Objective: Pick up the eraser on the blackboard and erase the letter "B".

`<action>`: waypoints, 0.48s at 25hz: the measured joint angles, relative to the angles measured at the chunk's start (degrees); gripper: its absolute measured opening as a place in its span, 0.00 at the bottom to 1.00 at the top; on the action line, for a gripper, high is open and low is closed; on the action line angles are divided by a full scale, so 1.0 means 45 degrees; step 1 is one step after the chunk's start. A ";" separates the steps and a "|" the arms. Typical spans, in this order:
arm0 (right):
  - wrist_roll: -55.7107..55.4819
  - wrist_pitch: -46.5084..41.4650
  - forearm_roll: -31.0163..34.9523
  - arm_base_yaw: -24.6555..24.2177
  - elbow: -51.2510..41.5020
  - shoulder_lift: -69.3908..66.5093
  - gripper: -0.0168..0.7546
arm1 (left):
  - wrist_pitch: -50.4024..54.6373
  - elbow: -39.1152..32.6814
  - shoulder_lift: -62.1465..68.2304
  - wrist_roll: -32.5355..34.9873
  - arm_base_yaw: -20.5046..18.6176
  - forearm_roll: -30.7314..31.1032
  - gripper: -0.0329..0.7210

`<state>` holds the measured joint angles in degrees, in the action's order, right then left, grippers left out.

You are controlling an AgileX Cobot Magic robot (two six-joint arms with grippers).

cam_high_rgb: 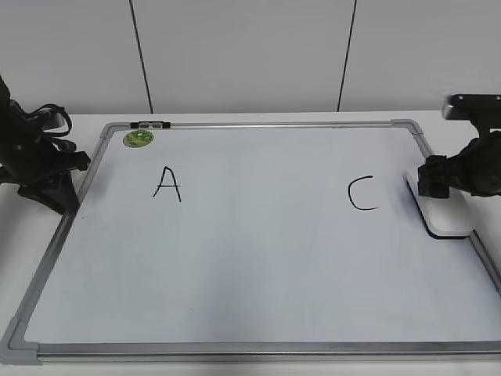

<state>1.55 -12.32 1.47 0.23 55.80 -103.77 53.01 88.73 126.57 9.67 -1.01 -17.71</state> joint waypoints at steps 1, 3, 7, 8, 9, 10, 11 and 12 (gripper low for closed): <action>0.0000 -0.0102 -0.0031 0.0000 0.0066 0.0135 0.84 | 0.0056 0.0088 0.0030 0.0029 0.0000 0.0051 0.23; 0.0000 -0.0470 -0.0093 0.0000 0.0324 0.0394 0.84 | 0.0417 0.0421 0.0137 0.0026 -0.0007 0.0194 0.32; 0.0000 -0.1805 -0.0165 0.0000 0.1042 0.0815 0.84 | 0.1712 0.1648 0.0357 0.0026 -0.0007 0.0232 0.47; 0.0000 -0.2101 -0.0227 0.0000 0.1178 0.0919 0.84 | 0.2077 0.2014 0.0357 0.0026 -0.0007 0.0232 0.48; 0.0000 -0.2439 -0.0326 0.0000 0.1299 0.1079 0.84 | 0.2484 0.2435 0.0301 0.0026 -0.0007 0.0232 0.49; 0.0000 -0.2777 -0.0326 0.0000 0.1424 0.1285 0.84 | 0.2916 0.2813 0.0241 0.0026 -0.0007 0.0232 0.49; 0.0000 -0.3106 -0.0326 0.0000 0.1523 0.1532 0.84 | 0.3179 0.3151 0.0102 0.0026 -0.0007 0.0232 0.49; 0.0000 -0.3367 -0.0394 0.0000 0.1571 0.1774 0.83 | 0.3363 0.3374 -0.0080 0.0044 -0.0007 0.0232 0.49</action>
<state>1.55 -27.48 -0.31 0.23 62.87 -95.79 68.14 103.92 126.21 9.87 -1.04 -16.66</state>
